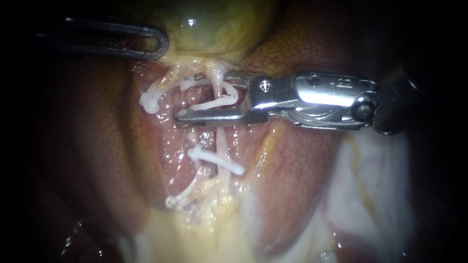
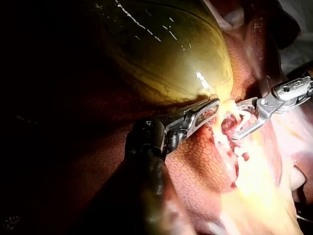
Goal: Clipping second clip right tube
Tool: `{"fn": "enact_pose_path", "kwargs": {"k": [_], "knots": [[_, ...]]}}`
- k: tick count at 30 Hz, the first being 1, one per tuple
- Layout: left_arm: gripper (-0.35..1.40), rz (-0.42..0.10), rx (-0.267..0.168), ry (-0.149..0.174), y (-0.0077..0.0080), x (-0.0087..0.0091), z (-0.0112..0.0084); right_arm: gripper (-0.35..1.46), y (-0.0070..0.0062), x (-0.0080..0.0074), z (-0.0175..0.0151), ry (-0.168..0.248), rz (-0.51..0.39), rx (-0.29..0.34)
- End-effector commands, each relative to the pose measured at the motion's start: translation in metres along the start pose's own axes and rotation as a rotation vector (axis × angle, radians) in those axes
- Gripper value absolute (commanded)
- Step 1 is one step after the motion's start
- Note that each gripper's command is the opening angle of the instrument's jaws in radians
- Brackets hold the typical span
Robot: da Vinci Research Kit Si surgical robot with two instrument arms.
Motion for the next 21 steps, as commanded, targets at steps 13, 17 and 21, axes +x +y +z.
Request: {"fn": "enact_pose_path", "kwargs": {"k": [13,17,21], "knots": [[-0.35,0.0,0.001,0.0,0.0,0.0,-0.0001,0.46,-0.0012,-0.001,-0.0002,-0.001,0.077,0.088],[-0.35,0.0,0.001,0.0,0.0001,0.0,-0.0002,0.46,-0.002,-0.0019,0.0,-0.004,0.102,0.12],[-0.35,0.0,0.001,0.0,0.0001,0.0001,-0.0002,0.46,-0.0029,-0.003,0.0002,-0.009,0.124,0.158]]}}
